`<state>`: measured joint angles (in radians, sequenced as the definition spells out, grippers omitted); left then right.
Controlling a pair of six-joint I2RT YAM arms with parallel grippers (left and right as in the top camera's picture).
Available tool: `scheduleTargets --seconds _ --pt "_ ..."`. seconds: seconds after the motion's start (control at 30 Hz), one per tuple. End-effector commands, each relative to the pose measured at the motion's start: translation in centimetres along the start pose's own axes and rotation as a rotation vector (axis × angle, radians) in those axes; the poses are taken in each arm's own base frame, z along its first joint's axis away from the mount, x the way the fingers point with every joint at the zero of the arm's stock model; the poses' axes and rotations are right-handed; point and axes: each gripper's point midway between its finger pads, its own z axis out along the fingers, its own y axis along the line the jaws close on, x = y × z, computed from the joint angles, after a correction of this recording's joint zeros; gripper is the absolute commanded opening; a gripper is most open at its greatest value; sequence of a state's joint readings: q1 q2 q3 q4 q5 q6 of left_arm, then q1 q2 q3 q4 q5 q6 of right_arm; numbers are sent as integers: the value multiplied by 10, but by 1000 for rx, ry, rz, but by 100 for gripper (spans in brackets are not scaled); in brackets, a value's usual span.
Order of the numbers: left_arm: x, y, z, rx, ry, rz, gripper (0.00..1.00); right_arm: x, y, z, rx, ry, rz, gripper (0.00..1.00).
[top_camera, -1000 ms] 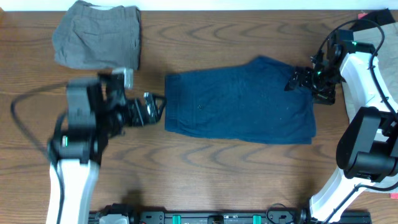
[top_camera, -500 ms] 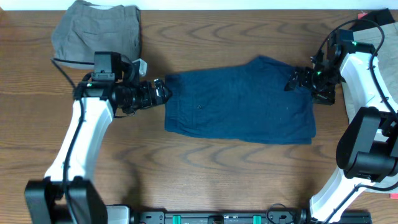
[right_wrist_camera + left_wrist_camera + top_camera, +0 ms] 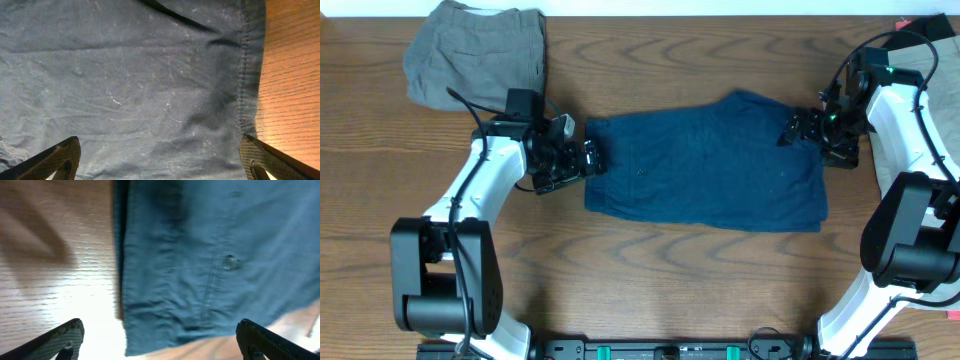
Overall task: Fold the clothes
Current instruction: 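Reach the left gripper to the shorts' left edge and grasp it, then stretch the shorts between both grippers, pulling left edge leftward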
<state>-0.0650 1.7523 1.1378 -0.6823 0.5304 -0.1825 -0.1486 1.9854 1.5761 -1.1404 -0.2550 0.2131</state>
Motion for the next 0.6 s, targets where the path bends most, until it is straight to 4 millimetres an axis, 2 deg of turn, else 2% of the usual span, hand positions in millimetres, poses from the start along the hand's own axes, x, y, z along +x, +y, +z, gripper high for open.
scheduleTargets --seconds 0.0,0.17,0.57 --pt "-9 24 0 -143 -35 -6 98 -4 0 -5 -11 -15 14 99" --pt "-13 42 -1 -243 -63 -63 98 -4 0 -5 -11 -15 14 99" --pt "-16 45 4 -247 -66 -65 98 -4 0 -5 -11 -15 14 99"
